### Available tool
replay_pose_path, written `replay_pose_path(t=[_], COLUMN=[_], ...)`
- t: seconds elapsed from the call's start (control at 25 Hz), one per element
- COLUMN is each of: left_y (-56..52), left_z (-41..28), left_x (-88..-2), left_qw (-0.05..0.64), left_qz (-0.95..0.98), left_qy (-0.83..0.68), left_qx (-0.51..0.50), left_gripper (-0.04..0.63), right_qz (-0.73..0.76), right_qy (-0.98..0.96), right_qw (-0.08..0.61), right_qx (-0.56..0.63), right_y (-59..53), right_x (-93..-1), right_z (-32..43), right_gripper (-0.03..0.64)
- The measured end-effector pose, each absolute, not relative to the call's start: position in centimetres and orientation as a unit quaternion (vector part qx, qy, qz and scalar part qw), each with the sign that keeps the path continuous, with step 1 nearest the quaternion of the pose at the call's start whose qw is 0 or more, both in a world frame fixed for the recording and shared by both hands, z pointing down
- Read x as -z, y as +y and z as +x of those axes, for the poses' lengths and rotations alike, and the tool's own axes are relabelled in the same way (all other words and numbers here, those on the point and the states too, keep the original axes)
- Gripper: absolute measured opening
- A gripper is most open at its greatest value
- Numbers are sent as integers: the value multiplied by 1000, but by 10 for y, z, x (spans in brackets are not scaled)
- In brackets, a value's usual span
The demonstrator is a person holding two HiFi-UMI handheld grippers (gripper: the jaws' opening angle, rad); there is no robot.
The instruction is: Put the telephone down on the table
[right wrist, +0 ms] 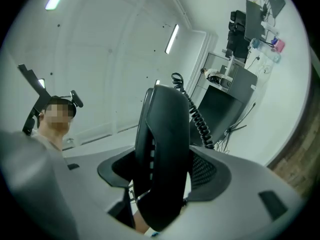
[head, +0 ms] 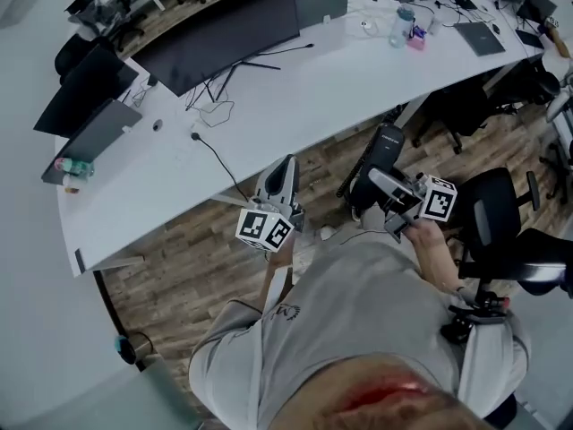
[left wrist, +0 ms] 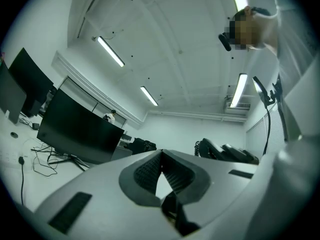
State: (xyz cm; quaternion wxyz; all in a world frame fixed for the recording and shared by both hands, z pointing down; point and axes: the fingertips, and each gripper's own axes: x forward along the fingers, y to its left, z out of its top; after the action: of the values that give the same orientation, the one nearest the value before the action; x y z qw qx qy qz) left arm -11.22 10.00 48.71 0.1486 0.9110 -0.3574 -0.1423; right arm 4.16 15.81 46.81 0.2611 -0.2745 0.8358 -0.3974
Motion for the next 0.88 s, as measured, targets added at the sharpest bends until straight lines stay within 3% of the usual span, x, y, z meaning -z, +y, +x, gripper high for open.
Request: replay_pose_path(t=[0.24, 0.52, 0.88], left_y=[120, 101, 56], left_z=[-110, -181, -253], left_x=[-489, -511, -503], left_qw=[145, 176, 124], left_qz=[920, 865, 804], left_qy=[-338, -443, -566], left_qx=[137, 159, 136], left_gripper=[11, 11, 11], right_qz=[-238, -160, -54], right_qy=[839, 851, 840], right_qw=[267, 236, 243], right_qx=[409, 441, 482], right_y=[133, 95, 30], right_x=[-460, -463, -483], right_z=[18, -47, -84], right_gripper=[298, 298, 298])
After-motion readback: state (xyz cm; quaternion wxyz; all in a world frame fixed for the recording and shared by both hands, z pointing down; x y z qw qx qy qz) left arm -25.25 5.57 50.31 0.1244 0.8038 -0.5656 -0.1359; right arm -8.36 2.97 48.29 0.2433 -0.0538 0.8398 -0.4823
